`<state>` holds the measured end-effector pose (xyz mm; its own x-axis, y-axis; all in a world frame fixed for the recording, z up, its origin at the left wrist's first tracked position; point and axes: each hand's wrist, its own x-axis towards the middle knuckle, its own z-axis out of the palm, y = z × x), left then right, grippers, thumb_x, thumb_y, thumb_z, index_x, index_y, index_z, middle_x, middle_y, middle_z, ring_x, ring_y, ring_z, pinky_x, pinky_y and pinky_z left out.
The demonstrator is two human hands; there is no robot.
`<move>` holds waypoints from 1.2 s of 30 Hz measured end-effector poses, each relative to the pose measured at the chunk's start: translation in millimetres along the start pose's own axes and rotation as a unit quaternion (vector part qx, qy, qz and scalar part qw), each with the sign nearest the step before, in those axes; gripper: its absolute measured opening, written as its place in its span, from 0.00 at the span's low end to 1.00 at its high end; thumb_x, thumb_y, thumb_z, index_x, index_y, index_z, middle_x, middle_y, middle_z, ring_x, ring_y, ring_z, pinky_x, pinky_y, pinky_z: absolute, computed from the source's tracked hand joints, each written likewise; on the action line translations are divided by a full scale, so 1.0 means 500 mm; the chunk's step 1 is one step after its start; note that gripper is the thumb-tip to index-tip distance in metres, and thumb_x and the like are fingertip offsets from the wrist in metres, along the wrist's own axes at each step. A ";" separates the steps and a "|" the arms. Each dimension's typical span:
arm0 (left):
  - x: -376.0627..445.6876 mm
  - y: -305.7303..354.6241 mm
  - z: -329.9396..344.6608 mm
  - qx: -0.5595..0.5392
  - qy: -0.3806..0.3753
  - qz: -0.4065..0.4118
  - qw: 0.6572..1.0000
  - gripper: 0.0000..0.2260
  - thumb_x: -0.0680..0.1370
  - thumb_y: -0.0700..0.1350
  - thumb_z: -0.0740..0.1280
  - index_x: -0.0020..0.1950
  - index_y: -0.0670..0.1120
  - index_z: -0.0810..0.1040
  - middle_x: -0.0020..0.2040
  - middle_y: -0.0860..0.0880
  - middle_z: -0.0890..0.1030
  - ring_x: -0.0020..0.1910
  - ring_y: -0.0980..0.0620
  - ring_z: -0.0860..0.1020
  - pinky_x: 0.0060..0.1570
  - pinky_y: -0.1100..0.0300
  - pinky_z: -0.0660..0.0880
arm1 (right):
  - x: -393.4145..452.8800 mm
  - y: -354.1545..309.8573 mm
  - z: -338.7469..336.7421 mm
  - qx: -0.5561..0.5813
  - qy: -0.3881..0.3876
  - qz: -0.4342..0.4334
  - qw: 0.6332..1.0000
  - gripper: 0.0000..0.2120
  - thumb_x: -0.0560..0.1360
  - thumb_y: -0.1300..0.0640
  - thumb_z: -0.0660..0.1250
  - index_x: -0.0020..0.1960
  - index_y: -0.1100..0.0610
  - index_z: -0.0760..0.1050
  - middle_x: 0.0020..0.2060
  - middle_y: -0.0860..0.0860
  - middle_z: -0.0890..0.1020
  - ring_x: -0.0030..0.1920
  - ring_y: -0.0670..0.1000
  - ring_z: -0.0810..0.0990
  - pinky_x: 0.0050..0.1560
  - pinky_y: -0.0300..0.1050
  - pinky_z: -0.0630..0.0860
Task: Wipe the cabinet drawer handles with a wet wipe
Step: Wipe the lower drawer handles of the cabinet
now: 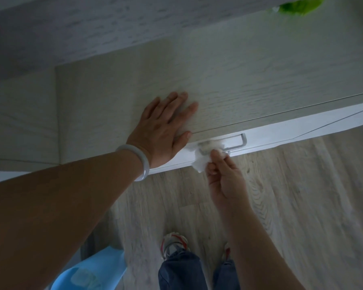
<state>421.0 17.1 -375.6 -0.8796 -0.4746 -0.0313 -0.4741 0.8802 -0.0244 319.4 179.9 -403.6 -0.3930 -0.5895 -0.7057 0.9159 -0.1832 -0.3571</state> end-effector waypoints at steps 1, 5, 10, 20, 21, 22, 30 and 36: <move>0.000 0.000 0.001 0.000 0.001 0.000 1.000 0.27 0.81 0.59 0.49 0.79 0.52 0.57 0.79 0.46 0.58 0.78 0.46 0.57 0.75 0.45 0.53 | 0.003 -0.007 -0.004 0.021 0.003 -0.015 1.000 0.04 0.69 0.65 0.69 0.44 0.62 0.78 0.38 0.52 0.80 0.31 0.42 0.75 0.31 0.29 0.74; -0.002 -0.001 0.002 0.002 0.008 0.001 1.000 0.27 0.80 0.58 0.50 0.79 0.51 0.58 0.79 0.46 0.59 0.77 0.46 0.58 0.75 0.45 0.54 | -0.008 0.032 0.013 0.022 -0.004 0.000 1.000 0.10 0.68 0.63 0.70 0.50 0.62 0.78 0.40 0.52 0.81 0.32 0.42 0.75 0.32 0.30 0.74; -0.001 0.000 0.003 0.003 0.009 0.000 1.000 0.27 0.80 0.58 0.50 0.79 0.52 0.57 0.79 0.47 0.58 0.78 0.47 0.57 0.75 0.46 0.53 | -0.013 0.044 0.029 -0.031 0.031 0.005 0.999 0.04 0.72 0.66 0.69 0.47 0.61 0.79 0.38 0.51 0.80 0.32 0.43 0.74 0.33 0.31 0.74; -0.002 0.001 0.000 0.006 0.010 0.002 1.000 0.27 0.80 0.58 0.50 0.79 0.51 0.58 0.79 0.47 0.59 0.78 0.47 0.57 0.76 0.46 0.53 | -0.007 0.055 0.044 0.032 0.013 0.004 0.999 0.07 0.70 0.66 0.70 0.46 0.58 0.76 0.36 0.50 0.78 0.35 0.44 0.77 0.37 0.33 0.76; -0.002 0.001 0.000 0.005 0.012 0.003 1.000 0.27 0.80 0.58 0.50 0.79 0.51 0.58 0.79 0.47 0.59 0.78 0.47 0.57 0.76 0.47 0.53 | -0.003 0.048 0.035 0.027 -0.007 0.015 1.000 0.06 0.69 0.66 0.71 0.44 0.58 0.76 0.35 0.50 0.78 0.34 0.44 0.76 0.36 0.33 0.75; -0.002 0.001 0.000 0.004 0.012 0.004 1.000 0.27 0.81 0.58 0.50 0.79 0.51 0.58 0.79 0.47 0.59 0.78 0.47 0.57 0.76 0.47 0.53 | 0.000 0.039 0.025 0.008 -0.021 0.024 0.999 0.06 0.68 0.65 0.71 0.42 0.59 0.77 0.35 0.51 0.78 0.33 0.44 0.76 0.35 0.33 0.75; -0.002 -0.003 0.002 -0.004 0.012 0.007 1.000 0.27 0.81 0.58 0.50 0.79 0.51 0.59 0.79 0.46 0.59 0.78 0.46 0.57 0.75 0.45 0.54 | 0.031 -0.064 -0.024 -0.040 -0.045 0.016 0.998 0.02 0.65 0.65 0.71 0.35 0.60 0.80 0.34 0.52 0.77 0.27 0.42 0.70 0.27 0.31 0.69; -0.003 -0.001 0.003 0.000 0.009 0.005 1.000 0.27 0.81 0.58 0.50 0.79 0.51 0.59 0.79 0.46 0.59 0.77 0.46 0.58 0.75 0.45 0.53 | 0.011 0.000 0.007 -0.121 -0.046 0.067 0.989 0.04 0.65 0.65 0.72 0.37 0.61 0.78 0.32 0.53 0.78 0.26 0.44 0.74 0.29 0.32 0.75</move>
<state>422.8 17.5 -377.0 -0.8849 -0.4655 -0.0137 -0.4651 0.8849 -0.0242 317.4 173.7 -405.2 -0.2491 -0.6672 -0.7020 0.9086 0.0898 -0.4078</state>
